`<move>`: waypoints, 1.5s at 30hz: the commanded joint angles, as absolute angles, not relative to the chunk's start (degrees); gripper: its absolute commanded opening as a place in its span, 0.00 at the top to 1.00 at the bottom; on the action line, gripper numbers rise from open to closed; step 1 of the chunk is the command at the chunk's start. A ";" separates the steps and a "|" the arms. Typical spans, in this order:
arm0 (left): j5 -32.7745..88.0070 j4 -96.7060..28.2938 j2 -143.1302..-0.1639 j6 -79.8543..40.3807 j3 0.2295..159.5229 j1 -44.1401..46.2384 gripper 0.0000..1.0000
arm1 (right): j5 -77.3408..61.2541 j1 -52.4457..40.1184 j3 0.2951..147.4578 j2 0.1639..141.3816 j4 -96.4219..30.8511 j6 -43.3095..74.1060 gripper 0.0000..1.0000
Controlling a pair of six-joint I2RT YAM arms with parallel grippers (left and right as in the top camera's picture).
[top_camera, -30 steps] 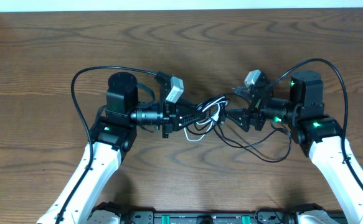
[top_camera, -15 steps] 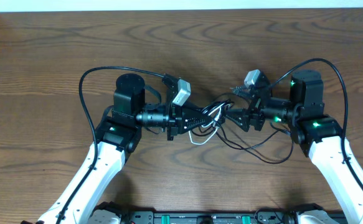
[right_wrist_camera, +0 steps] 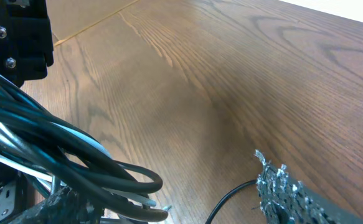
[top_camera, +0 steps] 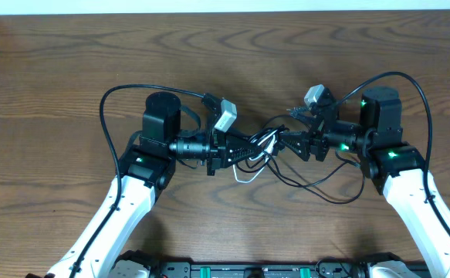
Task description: Untangle cables
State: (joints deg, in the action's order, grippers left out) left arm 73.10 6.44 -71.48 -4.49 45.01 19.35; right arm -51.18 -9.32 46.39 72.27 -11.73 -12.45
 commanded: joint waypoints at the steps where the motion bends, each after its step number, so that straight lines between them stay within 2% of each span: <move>1: 73.38 6.48 -71.48 -3.05 45.98 19.68 0.92 | -50.96 -8.93 46.72 72.01 -11.57 -11.57 0.25; 9: 66.74 5.78 -71.48 -2.09 45.98 19.53 0.92 | -50.94 -8.82 46.72 72.01 -12.03 -11.60 0.25; 15: 74.06 5.02 -71.48 -1.13 45.98 18.02 0.92 | -50.96 -7.20 46.72 72.01 -13.06 -11.57 0.25; 30: 74.22 7.66 -71.48 -1.15 45.98 22.70 0.92 | -50.98 -7.22 46.72 72.01 -13.26 -11.60 0.21; 45: 62.57 8.01 -71.48 -1.17 45.98 22.70 0.92 | -51.62 -9.13 46.72 72.01 -13.74 -13.45 0.12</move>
State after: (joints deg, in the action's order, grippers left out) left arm 66.85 7.57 -71.48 -2.26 45.04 22.57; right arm -49.25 -7.86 46.39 72.27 -13.67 -12.19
